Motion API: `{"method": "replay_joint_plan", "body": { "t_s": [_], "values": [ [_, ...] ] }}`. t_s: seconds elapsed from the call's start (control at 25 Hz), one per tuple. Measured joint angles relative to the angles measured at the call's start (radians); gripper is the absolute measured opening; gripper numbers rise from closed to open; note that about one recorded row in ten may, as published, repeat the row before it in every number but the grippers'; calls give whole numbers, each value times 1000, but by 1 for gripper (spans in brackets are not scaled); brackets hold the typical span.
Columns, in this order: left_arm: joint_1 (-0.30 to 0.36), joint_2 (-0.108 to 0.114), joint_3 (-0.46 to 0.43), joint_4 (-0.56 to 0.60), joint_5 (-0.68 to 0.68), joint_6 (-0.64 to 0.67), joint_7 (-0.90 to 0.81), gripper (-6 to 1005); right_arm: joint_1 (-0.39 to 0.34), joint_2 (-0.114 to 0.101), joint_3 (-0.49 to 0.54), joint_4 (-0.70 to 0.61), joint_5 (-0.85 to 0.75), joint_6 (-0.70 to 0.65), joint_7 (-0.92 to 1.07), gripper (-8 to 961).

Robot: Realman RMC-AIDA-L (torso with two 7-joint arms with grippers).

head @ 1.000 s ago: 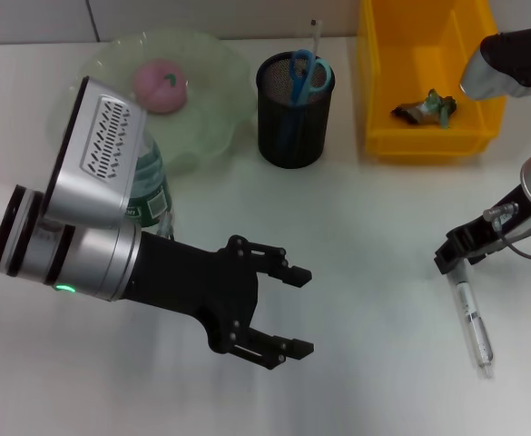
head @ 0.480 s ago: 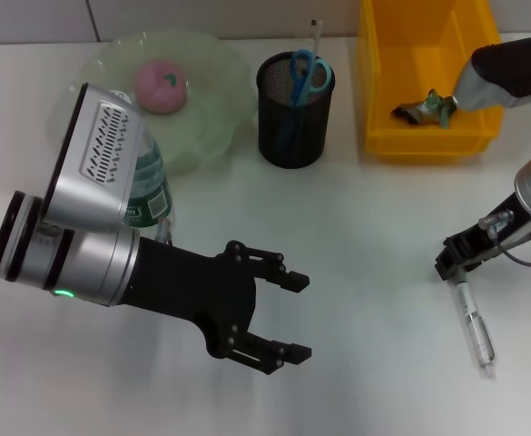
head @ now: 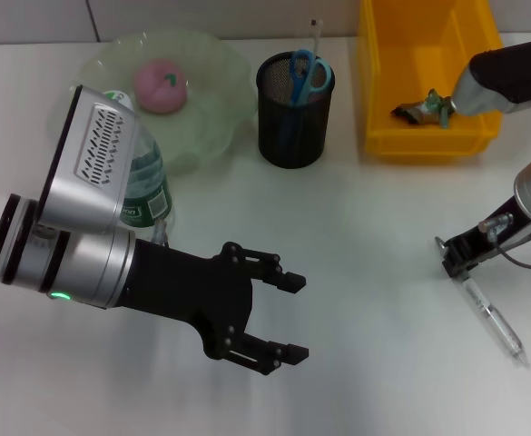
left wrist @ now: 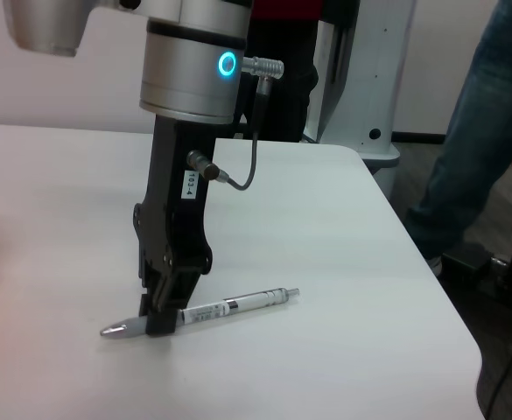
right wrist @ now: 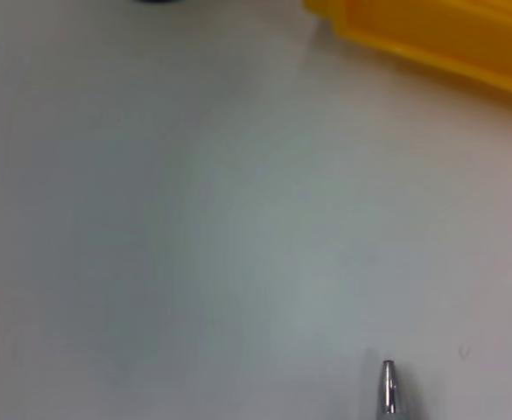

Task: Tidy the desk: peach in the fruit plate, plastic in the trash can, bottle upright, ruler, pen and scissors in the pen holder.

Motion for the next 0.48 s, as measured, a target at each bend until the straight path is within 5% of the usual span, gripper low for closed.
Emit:
{"method": "replay_joint_plan", "body": {
  "t_s": [0.16,0.48],
  "values": [
    [0,0,-1,0,0,0,1,782,-56,0,3,-99,6,-1,-5,121],
    [2,0,-12,-5,-43,3,21,781,-203,2,90,-326,181,-2,-91,121]
  ]
}}
